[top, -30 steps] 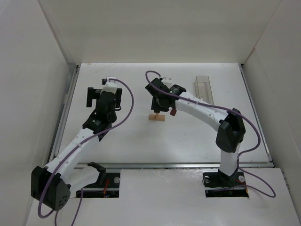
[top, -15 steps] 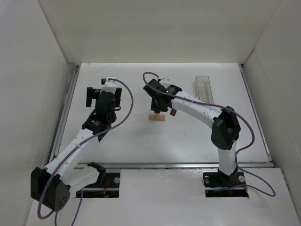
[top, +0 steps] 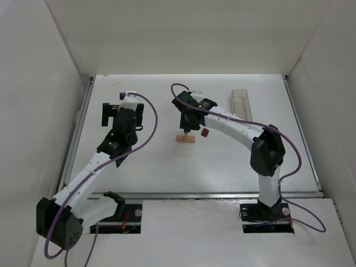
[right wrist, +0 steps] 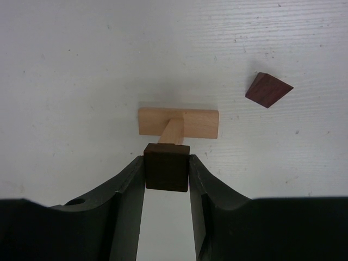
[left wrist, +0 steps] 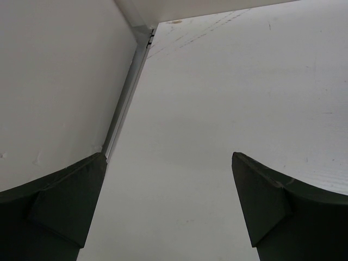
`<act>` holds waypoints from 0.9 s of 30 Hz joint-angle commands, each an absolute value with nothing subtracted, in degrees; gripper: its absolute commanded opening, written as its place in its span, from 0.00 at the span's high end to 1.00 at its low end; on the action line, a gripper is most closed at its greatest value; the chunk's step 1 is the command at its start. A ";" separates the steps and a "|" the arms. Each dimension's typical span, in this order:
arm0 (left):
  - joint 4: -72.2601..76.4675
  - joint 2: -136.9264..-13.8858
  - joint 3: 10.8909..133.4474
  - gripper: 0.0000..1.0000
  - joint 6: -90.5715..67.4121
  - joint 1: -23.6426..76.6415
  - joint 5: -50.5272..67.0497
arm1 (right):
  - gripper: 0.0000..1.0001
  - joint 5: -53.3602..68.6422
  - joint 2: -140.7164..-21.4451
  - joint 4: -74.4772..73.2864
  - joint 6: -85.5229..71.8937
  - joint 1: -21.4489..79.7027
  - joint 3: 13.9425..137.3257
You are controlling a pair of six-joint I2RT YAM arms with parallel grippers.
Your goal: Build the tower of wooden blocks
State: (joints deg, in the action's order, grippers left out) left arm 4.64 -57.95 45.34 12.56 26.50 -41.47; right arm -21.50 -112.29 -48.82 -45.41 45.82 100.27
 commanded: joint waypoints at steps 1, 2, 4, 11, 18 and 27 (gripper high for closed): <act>7.65 -56.87 45.00 0.00 12.48 26.28 -42.71 | 1.00 -20.48 -111.01 -46.67 -44.65 45.70 100.02; 7.65 -56.87 45.00 0.00 13.00 26.28 -42.71 | 1.00 -19.96 -111.01 -46.67 -44.65 45.70 100.02; 7.65 -56.87 45.00 0.00 13.01 26.28 -42.71 | 1.00 -19.95 -111.62 -46.67 -44.65 45.70 100.02; 7.65 -56.87 44.47 0.00 13.01 26.28 -42.71 | 1.00 -19.42 -111.62 -46.67 -44.65 45.70 100.02; 8.17 -56.87 44.47 0.00 13.01 26.28 -42.71 | 1.00 -19.42 -112.15 -46.67 -44.65 45.70 100.02; 8.17 -56.87 43.95 0.00 13.01 26.28 -42.71 | 1.00 -19.42 -112.68 -46.67 -44.65 45.18 99.50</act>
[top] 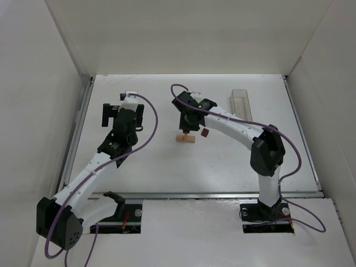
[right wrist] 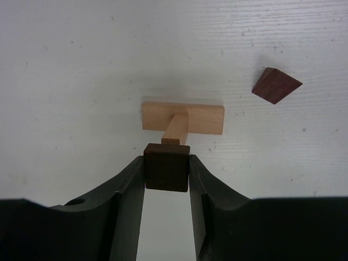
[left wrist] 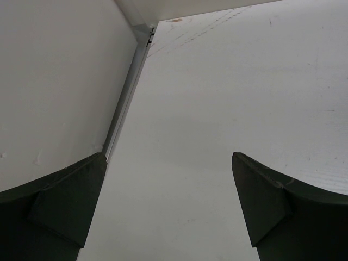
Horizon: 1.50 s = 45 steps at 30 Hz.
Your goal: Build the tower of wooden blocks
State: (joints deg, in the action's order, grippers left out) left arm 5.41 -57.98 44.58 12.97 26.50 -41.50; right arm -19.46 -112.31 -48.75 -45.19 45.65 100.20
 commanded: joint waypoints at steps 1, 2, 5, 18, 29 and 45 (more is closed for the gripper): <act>8.17 -56.87 43.95 0.00 13.01 26.28 -42.71 | 1.00 -19.42 -112.68 -46.67 -44.65 45.18 99.49; 8.17 -56.87 43.95 0.00 13.01 26.28 -42.71 | 1.00 -19.42 -112.68 -46.67 -44.65 45.18 99.49; 8.17 -56.87 43.95 0.00 13.01 26.28 -42.71 | 1.00 -19.42 -113.20 -46.67 -44.65 45.18 99.49; 8.17 -56.87 43.95 0.00 13.01 26.28 -42.19 | 1.00 -18.37 -113.20 -45.62 -44.65 45.18 100.02; 8.17 -56.34 43.95 0.00 13.54 26.28 -42.19 | 1.00 -17.84 -113.20 -45.09 -44.65 44.65 100.02; 9.76 -56.34 43.42 0.00 14.59 26.28 -42.71 | 1.00 -17.31 -113.20 -45.09 -44.12 44.12 99.49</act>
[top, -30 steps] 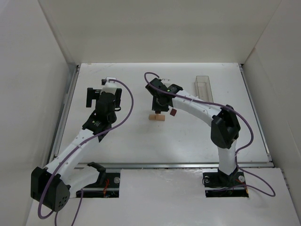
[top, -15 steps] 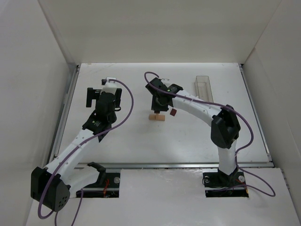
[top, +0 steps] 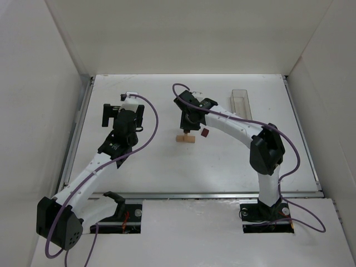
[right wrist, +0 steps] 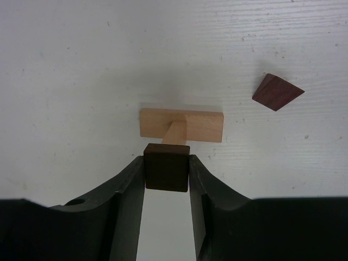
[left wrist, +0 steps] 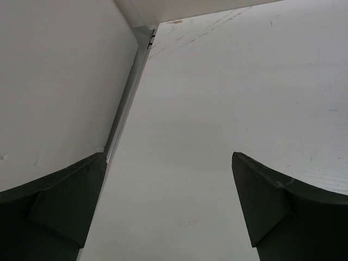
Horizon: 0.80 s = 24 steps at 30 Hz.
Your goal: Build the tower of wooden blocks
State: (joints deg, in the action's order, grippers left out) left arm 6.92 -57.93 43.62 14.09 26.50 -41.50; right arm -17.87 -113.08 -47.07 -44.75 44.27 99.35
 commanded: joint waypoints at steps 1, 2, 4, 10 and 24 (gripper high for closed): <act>9.76 -56.34 43.42 0.00 14.59 26.28 -42.71 | 1.00 -17.31 -113.20 -45.09 -44.12 44.12 99.49; 9.76 -56.34 43.42 0.00 14.59 26.28 -42.71 | 1.00 -17.31 -113.20 -45.09 -44.12 44.12 99.49; 9.76 -56.34 43.42 0.00 14.59 26.28 -42.71 | 1.00 -16.71 -113.20 -44.48 -44.12 44.12 98.97; 9.76 -56.34 42.89 0.00 14.59 26.28 -42.71 | 1.00 -16.17 -113.20 -43.95 -44.12 44.12 98.44; 9.76 -56.34 42.89 0.00 14.59 26.28 -42.71 | 0.97 -16.70 -113.20 -45.00 -44.12 44.12 98.44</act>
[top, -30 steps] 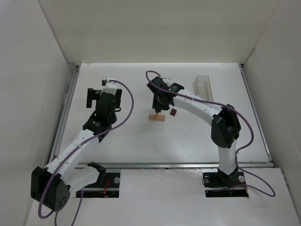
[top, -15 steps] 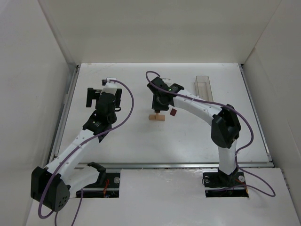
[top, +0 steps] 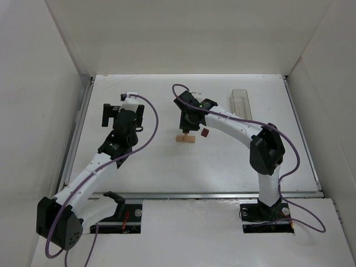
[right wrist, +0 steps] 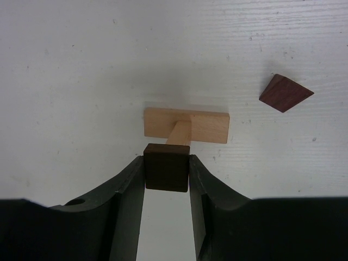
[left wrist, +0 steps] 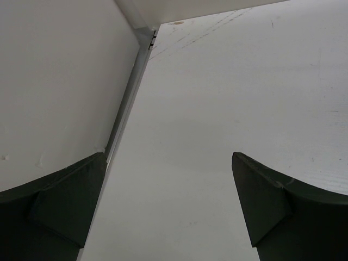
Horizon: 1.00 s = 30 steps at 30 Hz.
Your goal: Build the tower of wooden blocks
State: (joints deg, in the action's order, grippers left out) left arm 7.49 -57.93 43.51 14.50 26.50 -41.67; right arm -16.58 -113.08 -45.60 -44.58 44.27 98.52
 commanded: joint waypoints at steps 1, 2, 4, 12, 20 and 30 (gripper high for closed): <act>9.76 -56.34 42.89 0.00 14.59 26.28 -42.71 | 0.87 -16.70 -113.20 -45.00 -44.12 44.12 98.44; 9.76 -56.34 42.89 0.00 14.59 26.28 -42.71 | 0.82 -17.22 -113.20 -45.00 -44.12 44.12 98.44; 9.76 -56.34 42.89 0.00 14.59 26.28 -42.71 | 0.72 -17.23 -113.20 -45.53 -44.12 44.12 98.44; 9.76 -56.34 42.89 0.00 14.59 26.28 -42.71 | 0.50 -17.23 -113.20 -45.53 -44.12 44.12 98.44; 9.76 -56.34 42.89 0.00 14.59 26.28 -42.71 | 0.47 -16.70 -113.20 -45.53 -43.59 44.12 99.49; 9.76 -56.34 42.89 0.00 15.12 26.28 -42.71 | 0.23 -20.56 -101.81 -46.85 -45.35 41.05 104.86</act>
